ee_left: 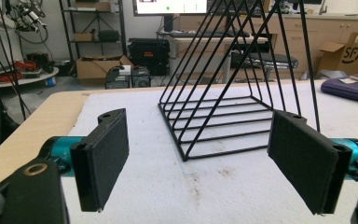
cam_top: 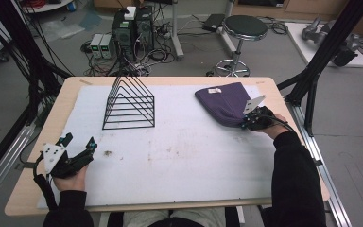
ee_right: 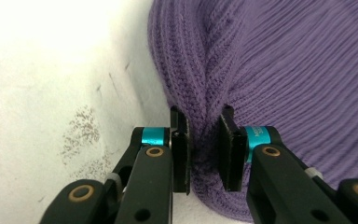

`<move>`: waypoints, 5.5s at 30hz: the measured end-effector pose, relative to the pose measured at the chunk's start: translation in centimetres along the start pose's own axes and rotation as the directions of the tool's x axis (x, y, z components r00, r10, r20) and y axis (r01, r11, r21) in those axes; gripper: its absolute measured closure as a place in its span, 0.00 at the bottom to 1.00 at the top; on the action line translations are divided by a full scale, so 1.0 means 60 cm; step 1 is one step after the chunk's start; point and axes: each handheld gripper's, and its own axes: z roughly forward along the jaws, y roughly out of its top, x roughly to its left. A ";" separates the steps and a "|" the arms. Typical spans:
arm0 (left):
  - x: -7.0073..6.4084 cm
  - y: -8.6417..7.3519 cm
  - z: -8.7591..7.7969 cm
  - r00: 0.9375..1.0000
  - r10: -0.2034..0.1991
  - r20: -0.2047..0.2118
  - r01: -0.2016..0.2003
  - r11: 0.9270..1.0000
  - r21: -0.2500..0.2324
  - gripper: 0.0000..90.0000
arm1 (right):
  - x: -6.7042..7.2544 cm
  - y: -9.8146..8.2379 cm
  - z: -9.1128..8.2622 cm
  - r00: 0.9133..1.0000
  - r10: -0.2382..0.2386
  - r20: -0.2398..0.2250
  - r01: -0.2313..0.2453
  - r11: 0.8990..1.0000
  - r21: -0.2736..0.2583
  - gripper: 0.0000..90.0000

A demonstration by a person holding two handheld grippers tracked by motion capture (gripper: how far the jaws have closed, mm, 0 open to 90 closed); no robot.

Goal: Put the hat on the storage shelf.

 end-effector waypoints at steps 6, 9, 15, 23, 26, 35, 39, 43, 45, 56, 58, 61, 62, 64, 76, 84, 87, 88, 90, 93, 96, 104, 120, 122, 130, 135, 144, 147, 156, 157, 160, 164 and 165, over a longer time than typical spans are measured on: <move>0.000 0.000 0.000 1.000 0.000 -0.001 0.000 1.000 0.000 0.23 | -0.001 0.007 -0.029 0.998 0.013 0.058 -0.008 0.996 -0.088 0.87; 0.000 0.000 0.000 1.000 -0.001 -0.002 0.001 1.000 0.000 0.23 | 0.000 0.011 -0.047 0.994 0.009 0.107 0.007 0.990 -0.143 0.87; -0.001 0.000 0.000 1.000 0.000 -0.002 0.000 1.000 0.002 0.23 | 0.003 0.018 -0.067 0.988 0.010 0.155 0.024 0.976 -0.215 0.86; -0.001 0.000 0.000 1.000 -0.001 -0.001 0.001 1.000 0.001 0.23 | 0.005 0.059 -0.112 0.984 -0.010 0.179 0.064 0.953 -0.297 0.86; -0.001 0.000 0.000 1.000 -0.002 0.000 0.002 1.000 0.000 0.23 | 0.007 0.075 -0.125 0.983 -0.021 0.181 0.078 0.945 -0.318 0.85; -0.001 0.000 0.001 1.000 -0.002 0.002 0.002 1.000 0.003 0.23 | 0.009 0.097 -0.144 0.990 0.079 0.113 -0.025 0.909 -0.416 0.85; -0.001 0.000 0.001 1.000 -0.003 0.003 0.003 1.000 0.002 0.23 | 0.009 0.108 -0.156 0.991 0.092 0.100 -0.036 0.887 -0.461 0.85; -0.001 0.000 0.001 1.000 -0.004 0.004 0.004 1.000 0.002 0.23 | 0.011 0.116 -0.170 0.990 0.110 0.085 -0.052 0.860 -0.507 0.84; -0.001 0.000 0.001 1.000 -0.005 0.005 0.005 1.000 0.001 0.23 | 0.012 0.119 -0.176 0.989 0.122 0.081 -0.060 0.845 -0.531 0.84; -0.002 0.001 0.002 1.000 -0.006 0.012 0.006 1.000 -0.002 0.23 | 0.033 0.160 -0.215 0.972 0.234 -0.033 -0.199 0.736 -0.647 0.84; -0.002 0.001 0.002 1.000 -0.006 0.015 0.006 1.000 -0.003 0.23 | 0.041 0.173 -0.220 0.975 0.216 -0.047 -0.192 0.726 -0.660 0.84; -0.002 0.003 0.002 1.000 -0.012 0.022 0.012 1.000 -0.007 0.23 | 0.051 0.193 -0.227 0.979 0.196 -0.050 -0.180 0.726 -0.664 0.83; -0.002 0.003 0.002 1.000 -0.011 0.024 0.011 1.000 -0.008 0.23 | 0.055 0.199 -0.228 0.981 0.188 -0.052 -0.174 0.724 -0.667 0.83; -0.003 0.005 0.002 1.000 -0.009 0.026 0.010 1.000 -0.011 0.23 | 0.060 0.212 -0.231 0.984 0.173 -0.045 -0.158 0.721 -0.675 0.83; -0.009 0.012 0.005 0.998 0.002 0.061 -0.001 1.000 -0.019 0.22 | 0.082 0.269 -0.239 0.982 0.165 -0.088 -0.170 0.592 -0.788 0.83; -0.011 0.016 0.007 0.997 -0.006 0.079 0.008 1.000 -0.024 0.21 | 0.091 0.294 -0.248 0.980 0.163 -0.113 -0.183 0.524 -0.832 0.83; -0.012 0.018 0.007 0.996 -0.011 0.084 0.013 0.999 -0.029 0.21 | 0.096 0.299 -0.250 0.979 0.165 -0.123 -0.189 0.489 -0.852 0.83; -0.013 0.020 0.007 0.996 -0.011 0.090 0.014 0.999 -0.031 0.21 | 0.097 0.300 -0.250 0.978 0.162 -0.129 -0.193 0.477 -0.858 0.83; -0.015 0.026 0.007 0.994 -0.016 0.106 0.021 0.999 -0.041 0.21 | 0.100 0.303 -0.250 0.978 0.163 -0.131 -0.193 0.461 -0.866 0.83; -0.019 0.044 0.008 0.988 -0.023 0.150 0.032 0.998 -0.055 0.19 | 0.103 0.308 -0.250 0.979 0.155 -0.136 -0.192 0.456 -0.869 0.83; -0.027 0.066 0.013 0.971 -0.011 0.240 0.026 0.998 -0.059 0.17 | 0.105 0.314 -0.248 0.980 0.144 -0.135 -0.187 0.459 -0.869 0.83; -0.042 0.108 0.027 0.923 0.027 0.383 -0.011 0.999 -0.044 0.17 | 0.111 0.330 -0.245 0.981 0.133 -0.144 -0.189 0.463 -0.866 0.82; -0.089 0.189 0.096 0.757 0.069 0.650 -0.110 0.994 0.022 0.16 | 0.134 0.365 -0.235 0.982 0.078 -0.171 -0.187 0.484 -0.855 0.82; -0.095 0.195 0.106 0.737 0.055 0.673 -0.103 0.994 0.031 0.16 | 0.139 0.373 -0.231 0.983 0.066 -0.174 -0.184 0.485 -0.855 0.82; -0.105 0.198 0.121 0.678 0.032 0.735 -0.109 0.992 0.057 0.15 | 0.161 0.400 -0.223 0.982 0.010 -0.190 -0.170 0.498 -0.850 0.82; -0.106 0.196 0.125 0.647 0.013 0.763 -0.103 0.992 0.071 0.17 | 0.169 0.410 -0.221 0.981 -0.017 -0.194 -0.160 0.503 -0.849 0.82; -0.111 0.188 0.129 0.607 0.027 0.795 -0.164 0.982 0.092 0.72 | 0.173 0.414 -0.218 0.981 -0.024 -0.193 -0.153 0.517 -0.842 0.82; -0.107 0.190 0.126 0.655 0.046 0.754 -0.173 0.981 0.090 0.88 | 0.168 0.410 -0.219 0.983 -0.009 -0.184 -0.152 0.526 -0.837 0.81; -0.065 0.201 0.122 0.764 0.038 0.645 -0.074 0.997 0.029 0.92 | 0.148 0.393 -0.223 0.990 0.033 -0.135 -0.130 0.565 -0.815 0.81; -0.061 0.202 0.123 0.768 0.026 0.639 -0.056 0.998 0.026 0.92 | 0.146 0.393 -0.222 0.991 0.038 -0.126 -0.125 0.569 -0.812 0.82; -0.053 0.209 0.129 0.788 0.007 0.616 -0.020 1.000 0.014 0.92 | 0.141 0.394 -0.219 0.992 0.052 -0.116 -0.124 0.579 -0.806 0.82; -0.054 0.230 0.145 0.795 0.013 0.606 -0.027 1.000 0.014 0.92 | 0.130 0.402 -0.221 0.991 0.083 -0.102 -0.131 0.579 -0.805 0.82; -0.055 0.236 0.149 0.793 0.016 0.609 -0.028 1.000 0.011 0.92 | 0.127 0.404 -0.223 0.992 0.090 -0.093 -0.128 0.577 -0.807 0.82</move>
